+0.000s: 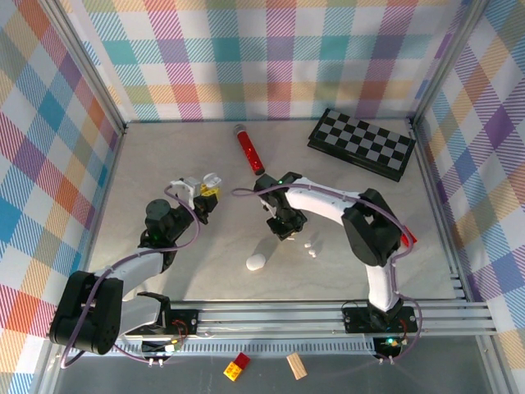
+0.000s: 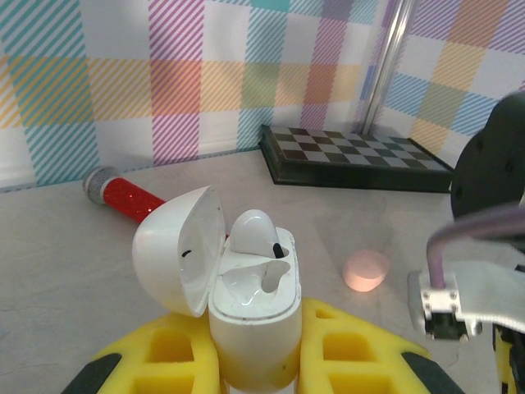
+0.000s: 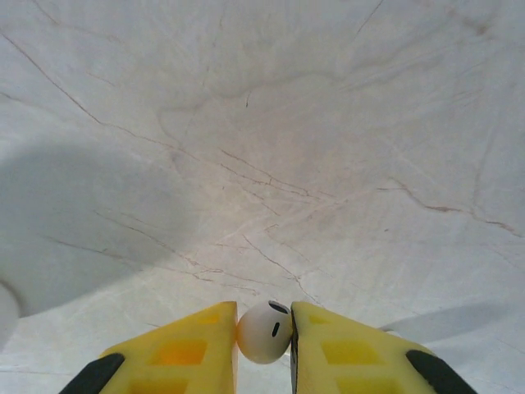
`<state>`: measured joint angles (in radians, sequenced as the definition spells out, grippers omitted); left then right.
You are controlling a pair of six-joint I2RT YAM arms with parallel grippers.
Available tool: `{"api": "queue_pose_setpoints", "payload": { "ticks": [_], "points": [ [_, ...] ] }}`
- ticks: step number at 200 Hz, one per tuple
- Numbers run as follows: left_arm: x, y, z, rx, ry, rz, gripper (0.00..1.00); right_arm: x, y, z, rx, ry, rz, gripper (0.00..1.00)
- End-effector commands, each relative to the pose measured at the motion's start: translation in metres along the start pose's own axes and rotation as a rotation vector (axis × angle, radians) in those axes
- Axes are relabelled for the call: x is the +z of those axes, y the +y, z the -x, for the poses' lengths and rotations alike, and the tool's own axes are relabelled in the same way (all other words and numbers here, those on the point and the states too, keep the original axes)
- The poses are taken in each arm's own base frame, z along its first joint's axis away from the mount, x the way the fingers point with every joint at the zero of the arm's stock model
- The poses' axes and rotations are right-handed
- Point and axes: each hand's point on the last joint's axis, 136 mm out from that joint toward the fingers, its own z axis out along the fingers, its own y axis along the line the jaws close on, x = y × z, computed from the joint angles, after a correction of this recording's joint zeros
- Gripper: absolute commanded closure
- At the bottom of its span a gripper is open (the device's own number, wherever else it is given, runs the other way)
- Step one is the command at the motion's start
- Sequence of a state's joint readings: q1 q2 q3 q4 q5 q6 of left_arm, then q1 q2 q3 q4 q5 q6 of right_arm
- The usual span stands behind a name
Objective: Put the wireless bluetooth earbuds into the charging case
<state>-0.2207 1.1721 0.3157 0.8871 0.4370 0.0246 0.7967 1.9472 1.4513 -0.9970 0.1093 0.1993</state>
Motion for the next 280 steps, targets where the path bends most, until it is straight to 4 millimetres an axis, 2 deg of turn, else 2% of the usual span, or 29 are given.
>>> {"api": "queue_pose_setpoints", "payload": {
  "ticks": [1,34,75,121,164,214,280],
  "points": [
    [0.006,-0.01,0.011,0.052,-0.04,-0.022,0.94,-0.024,0.002,0.011,0.055,-0.116,0.095,0.79],
    [0.018,-0.032,0.013,0.09,-0.037,-0.073,0.94,-0.055,-0.001,0.023,0.156,-0.254,0.267,0.81],
    [0.04,-0.058,0.011,0.114,-0.021,-0.129,0.94,-0.104,-0.012,0.039,0.214,-0.488,0.421,0.81],
    [0.071,-0.094,0.007,0.165,-0.021,-0.181,0.94,-0.155,-0.026,0.046,0.287,-0.703,0.539,0.8],
    [0.098,-0.118,0.003,0.263,-0.003,-0.187,0.95,-0.193,-0.021,0.047,0.333,-0.856,0.665,0.8],
    [0.111,-0.137,-0.001,0.305,0.003,-0.223,0.94,-0.22,-0.021,0.047,0.365,-0.992,0.755,0.81],
    [0.112,-0.15,-0.001,0.332,0.004,-0.254,0.94,-0.218,-0.024,0.059,0.392,-1.013,0.771,0.81]
  ]
}}
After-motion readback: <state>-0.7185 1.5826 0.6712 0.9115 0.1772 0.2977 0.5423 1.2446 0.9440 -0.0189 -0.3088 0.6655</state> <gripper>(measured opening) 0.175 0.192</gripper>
